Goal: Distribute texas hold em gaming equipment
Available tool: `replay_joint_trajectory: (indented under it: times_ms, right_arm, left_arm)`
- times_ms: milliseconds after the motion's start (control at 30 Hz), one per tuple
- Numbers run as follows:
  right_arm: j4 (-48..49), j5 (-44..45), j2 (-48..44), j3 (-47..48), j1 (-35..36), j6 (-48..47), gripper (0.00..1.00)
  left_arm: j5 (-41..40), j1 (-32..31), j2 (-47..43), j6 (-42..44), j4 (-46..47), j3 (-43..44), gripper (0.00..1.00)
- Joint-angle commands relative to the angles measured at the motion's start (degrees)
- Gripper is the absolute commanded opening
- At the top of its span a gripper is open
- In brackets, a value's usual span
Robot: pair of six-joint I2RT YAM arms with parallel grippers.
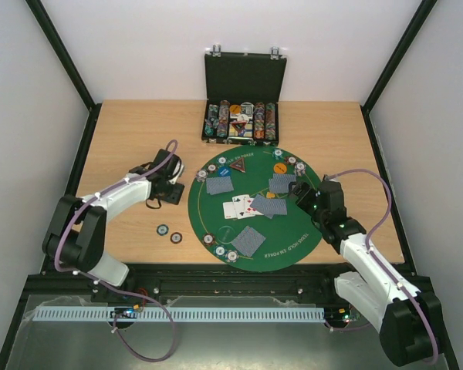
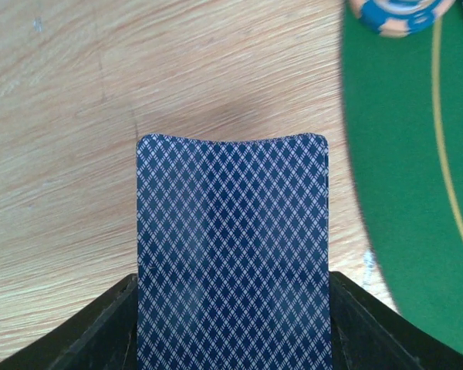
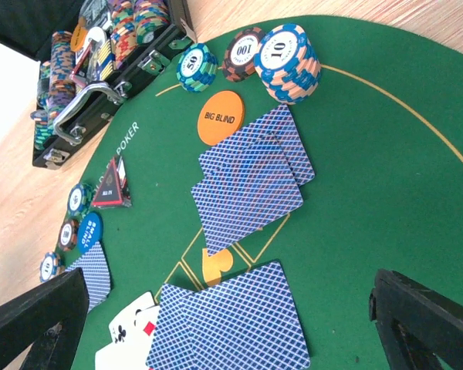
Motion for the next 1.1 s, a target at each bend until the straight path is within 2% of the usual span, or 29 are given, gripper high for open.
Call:
replay_joint_trajectory:
  times_ms: [0, 533, 633, 800, 1067]
  right_arm:
    - [-2.25, 1.59, -0.18, 1.38, -0.22, -2.0, 0.99]
    - [-3.49, 3.3, -0.61, 1.79, -0.19, -4.08, 0.99]
    - [-3.42, 3.19, -0.42, 1.76, -0.2, -4.25, 0.99]
    - [-3.19, 3.0, 0.54, 2.7, -0.23, -6.11, 0.99]
    - [-0.06, 2.78, 10.28, 10.33, -0.22, -15.17, 0.99]
  left_arm:
    - [-2.1, 0.93, 2.05, -1.34, -1.91, 2.09, 0.61]
    - [-1.07, 0.93, 5.66, -1.69, -2.94, 2.66, 0.69]
    - [-0.94, 0.95, 5.67, -1.73, -3.02, 2.75, 0.75]
    - [-0.96, 0.95, 4.46, -1.95, -2.96, 2.99, 0.91]
    - [1.92, 0.95, -1.68, -3.55, -1.67, 8.18, 0.99]
